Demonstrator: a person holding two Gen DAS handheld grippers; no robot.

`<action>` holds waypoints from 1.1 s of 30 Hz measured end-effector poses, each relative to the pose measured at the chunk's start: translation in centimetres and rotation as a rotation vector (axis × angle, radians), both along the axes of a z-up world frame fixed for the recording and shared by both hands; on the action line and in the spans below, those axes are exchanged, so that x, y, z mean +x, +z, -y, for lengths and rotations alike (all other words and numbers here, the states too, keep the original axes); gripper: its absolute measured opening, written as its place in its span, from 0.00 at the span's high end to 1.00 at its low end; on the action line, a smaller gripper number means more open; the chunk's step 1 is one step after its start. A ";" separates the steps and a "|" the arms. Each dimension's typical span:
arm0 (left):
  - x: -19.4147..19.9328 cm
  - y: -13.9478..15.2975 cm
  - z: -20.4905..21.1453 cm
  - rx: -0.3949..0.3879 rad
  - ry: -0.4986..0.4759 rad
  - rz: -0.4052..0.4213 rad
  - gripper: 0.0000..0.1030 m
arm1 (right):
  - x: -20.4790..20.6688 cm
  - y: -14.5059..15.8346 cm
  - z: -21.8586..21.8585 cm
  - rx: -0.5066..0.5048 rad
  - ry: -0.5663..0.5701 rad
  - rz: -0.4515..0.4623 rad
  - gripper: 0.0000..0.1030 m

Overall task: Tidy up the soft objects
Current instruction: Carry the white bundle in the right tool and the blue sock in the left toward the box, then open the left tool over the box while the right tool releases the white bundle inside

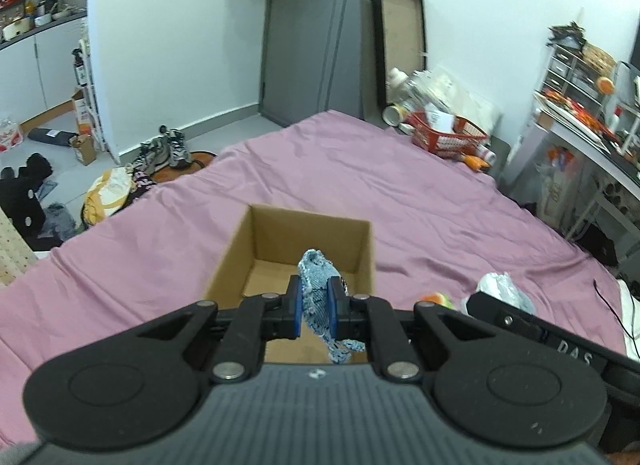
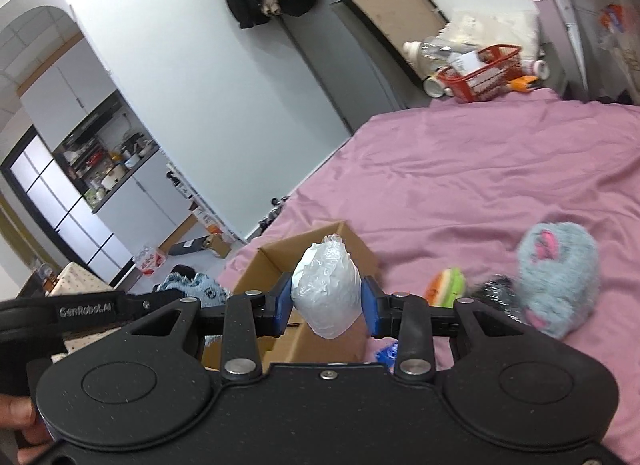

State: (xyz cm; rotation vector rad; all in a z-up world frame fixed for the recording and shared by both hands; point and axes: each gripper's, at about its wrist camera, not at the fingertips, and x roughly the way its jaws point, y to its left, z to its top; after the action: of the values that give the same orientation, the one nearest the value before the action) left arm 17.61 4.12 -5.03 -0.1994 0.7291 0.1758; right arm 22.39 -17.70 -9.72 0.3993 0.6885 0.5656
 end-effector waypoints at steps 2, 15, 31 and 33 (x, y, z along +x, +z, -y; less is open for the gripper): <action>0.5 0.1 -0.8 0.002 0.013 0.005 0.89 | 0.4 -0.1 -0.7 0.003 0.016 0.004 0.66; 5.4 -1.8 -6.0 -0.066 0.066 -0.017 0.89 | 3.4 -1.2 -5.6 -0.034 0.087 0.024 0.66; 11.3 -6.2 -7.2 -0.064 0.032 -0.095 0.87 | 6.4 -3.6 -8.4 -0.073 0.088 -0.016 0.66; 11.7 -6.4 -7.2 -0.041 0.035 -0.107 0.85 | 7.0 -3.6 -8.5 -0.072 0.089 -0.029 0.66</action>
State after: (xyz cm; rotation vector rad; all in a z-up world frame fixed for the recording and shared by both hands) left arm 29.35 11.28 -11.39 -0.2438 0.8368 0.2063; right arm 29.37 -9.18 -13.29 0.3107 0.7549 0.6182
